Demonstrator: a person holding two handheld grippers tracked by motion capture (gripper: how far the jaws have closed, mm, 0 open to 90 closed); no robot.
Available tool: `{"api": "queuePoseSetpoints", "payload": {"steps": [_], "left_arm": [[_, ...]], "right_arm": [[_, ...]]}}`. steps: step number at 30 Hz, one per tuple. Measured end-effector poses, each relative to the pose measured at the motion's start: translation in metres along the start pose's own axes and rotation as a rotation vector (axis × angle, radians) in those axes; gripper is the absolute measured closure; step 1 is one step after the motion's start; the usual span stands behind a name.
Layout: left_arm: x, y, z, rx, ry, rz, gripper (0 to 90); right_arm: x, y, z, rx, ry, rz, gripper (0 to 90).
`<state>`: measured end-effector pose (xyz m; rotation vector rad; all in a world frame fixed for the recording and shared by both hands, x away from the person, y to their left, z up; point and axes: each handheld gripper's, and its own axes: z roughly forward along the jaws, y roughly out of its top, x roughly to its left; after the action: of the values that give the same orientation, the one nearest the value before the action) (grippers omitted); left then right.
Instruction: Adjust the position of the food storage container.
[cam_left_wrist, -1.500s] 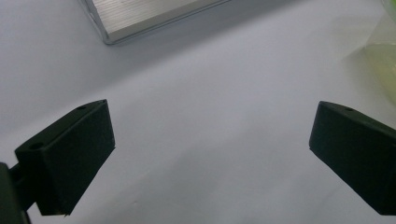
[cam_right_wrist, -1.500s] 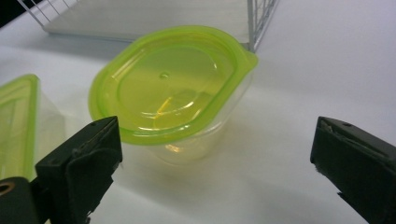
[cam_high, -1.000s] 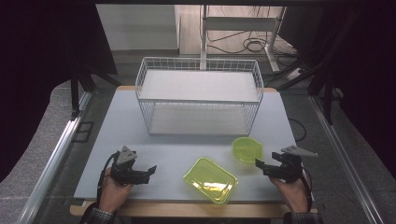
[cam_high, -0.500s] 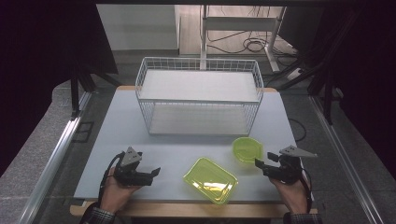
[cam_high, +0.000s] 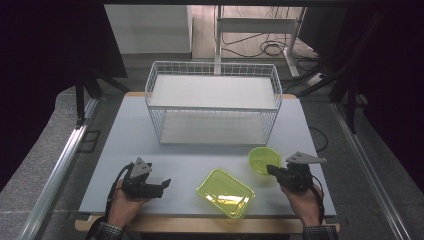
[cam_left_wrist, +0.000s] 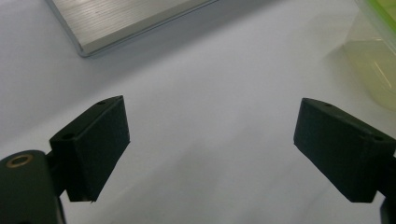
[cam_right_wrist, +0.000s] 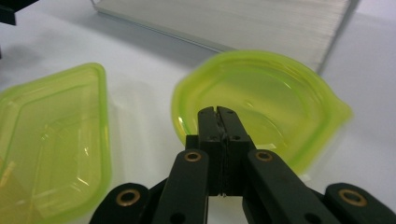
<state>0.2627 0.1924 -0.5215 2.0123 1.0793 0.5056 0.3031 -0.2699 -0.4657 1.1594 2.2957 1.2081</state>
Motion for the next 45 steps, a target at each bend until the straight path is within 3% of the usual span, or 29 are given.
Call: {"api": "queuePoseSetpoints", "payload": {"steps": [9, 15, 22, 31, 42, 45], "left_arm": [[0.002, 0.0, 0.0, 0.002, 0.03, -0.011, 3.2], [0.003, -0.001, 0.0, -0.002, 0.026, -0.014, 3.1], [0.002, -0.001, 0.002, 0.009, 0.029, -0.007, 3.2], [0.001, -0.001, 0.002, 0.015, 0.032, -0.002, 3.3], [-0.001, 0.0, 0.005, 0.029, 0.026, 0.005, 3.7], [-0.002, 0.0, 0.005, 0.036, 0.032, 0.011, 3.5]], "right_arm": [[0.016, 0.027, 0.028, 0.042, 0.02, -0.066, 89.1], [0.03, 0.05, 0.06, 0.086, 0.027, -0.124, 89.3], [0.026, 0.051, 0.079, 0.142, 0.002, -0.134, 89.2], [0.01, 0.044, 0.067, 0.135, -0.017, -0.101, 89.2], [-0.02, 0.027, 0.037, 0.118, -0.081, -0.031, 89.2], [-0.02, 0.026, 0.033, 0.104, -0.078, -0.028, 89.1]]}}
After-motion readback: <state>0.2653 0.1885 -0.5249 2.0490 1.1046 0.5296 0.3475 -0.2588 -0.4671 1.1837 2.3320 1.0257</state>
